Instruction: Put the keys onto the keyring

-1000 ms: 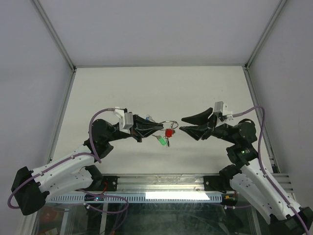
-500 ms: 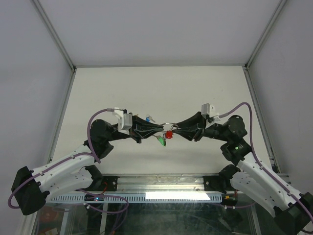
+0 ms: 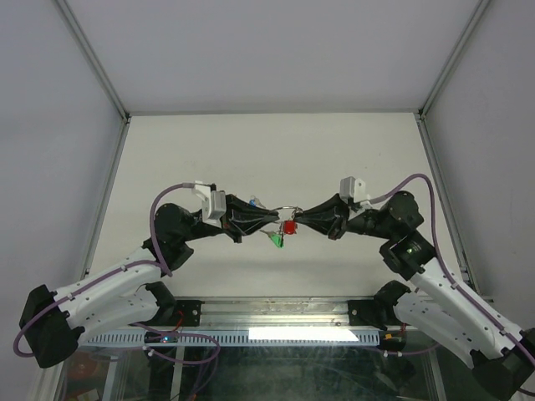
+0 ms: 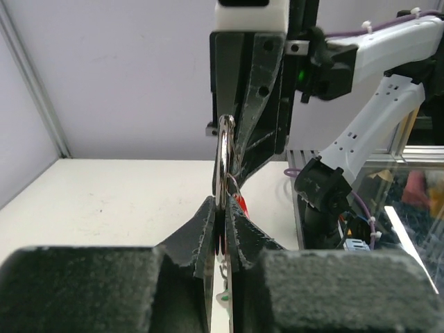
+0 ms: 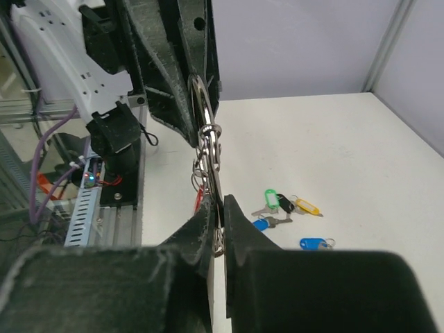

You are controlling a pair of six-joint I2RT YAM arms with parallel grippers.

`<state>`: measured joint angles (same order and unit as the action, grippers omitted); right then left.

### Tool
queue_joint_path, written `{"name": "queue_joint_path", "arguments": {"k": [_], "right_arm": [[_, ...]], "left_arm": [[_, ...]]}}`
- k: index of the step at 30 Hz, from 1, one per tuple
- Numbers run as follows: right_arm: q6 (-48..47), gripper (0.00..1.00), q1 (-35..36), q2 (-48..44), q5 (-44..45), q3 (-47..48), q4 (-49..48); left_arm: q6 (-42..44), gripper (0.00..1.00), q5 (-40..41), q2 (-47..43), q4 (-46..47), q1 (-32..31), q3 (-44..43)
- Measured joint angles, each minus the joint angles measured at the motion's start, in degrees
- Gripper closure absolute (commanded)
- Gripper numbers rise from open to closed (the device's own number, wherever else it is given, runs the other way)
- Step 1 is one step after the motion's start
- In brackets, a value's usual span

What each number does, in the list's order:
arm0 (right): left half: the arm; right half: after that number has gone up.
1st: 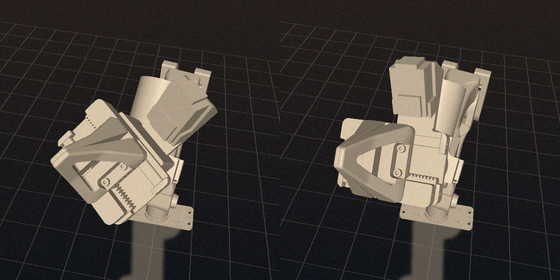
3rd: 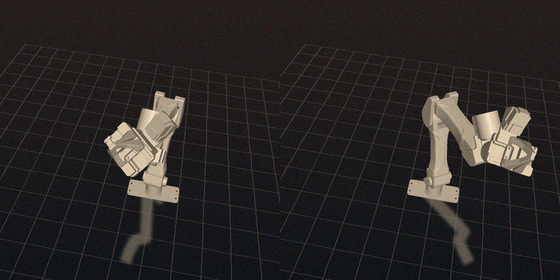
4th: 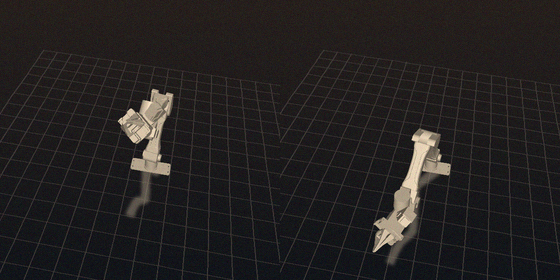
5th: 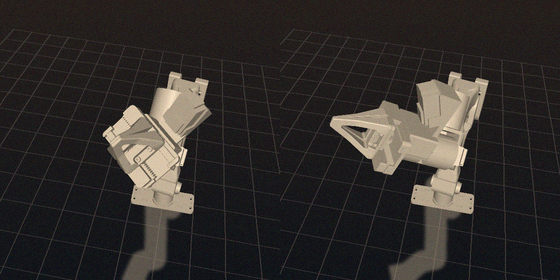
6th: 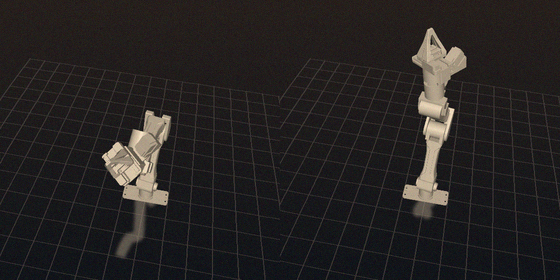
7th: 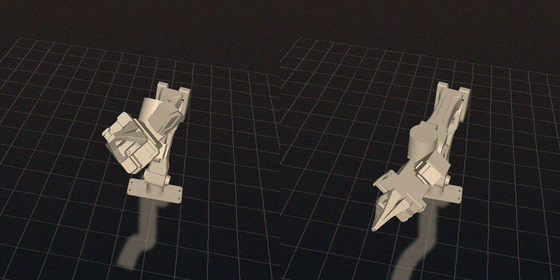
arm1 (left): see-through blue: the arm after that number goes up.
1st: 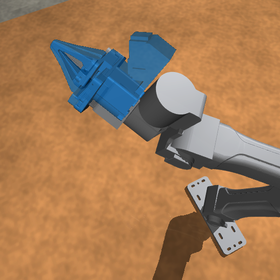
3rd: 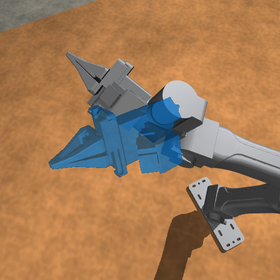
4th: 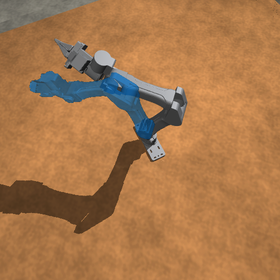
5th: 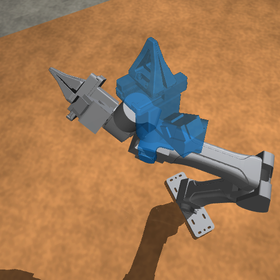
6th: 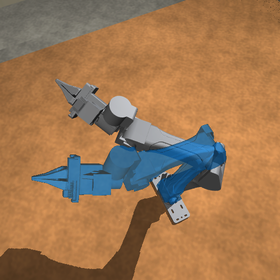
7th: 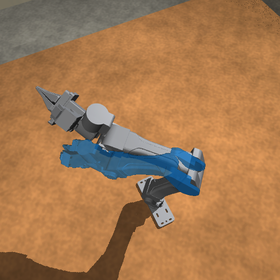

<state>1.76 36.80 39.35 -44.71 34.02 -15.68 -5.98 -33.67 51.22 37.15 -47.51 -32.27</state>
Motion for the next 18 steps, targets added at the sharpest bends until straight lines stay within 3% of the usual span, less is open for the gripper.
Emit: {"name": "queue_joint_path", "arguments": {"k": [3,7,12,18], "right_arm": [[-6.58,1.0,0.48,0.92,4.96,7.72,14.34],[-13.46,1.0,0.61,7.1,11.65,20.52,31.54],[-16.0,1.0,2.58,20.94,24.11,35.87,49.68],[-13.09,1.0,11.32,44.13,46.49,50.34,73.42]], "left_arm": [[0.87,0.62,2.99,-1.36,-2.97,0.0,0.02],[3.37,0.47,9.97,-6.91,-9.7,0.0,-0.02],[6.78,0.45,19.69,-15.32,-16.57,0.0,-0.15],[9.14,0.46,26.73,-19.15,-22.99,0.0,-0.94]]}}
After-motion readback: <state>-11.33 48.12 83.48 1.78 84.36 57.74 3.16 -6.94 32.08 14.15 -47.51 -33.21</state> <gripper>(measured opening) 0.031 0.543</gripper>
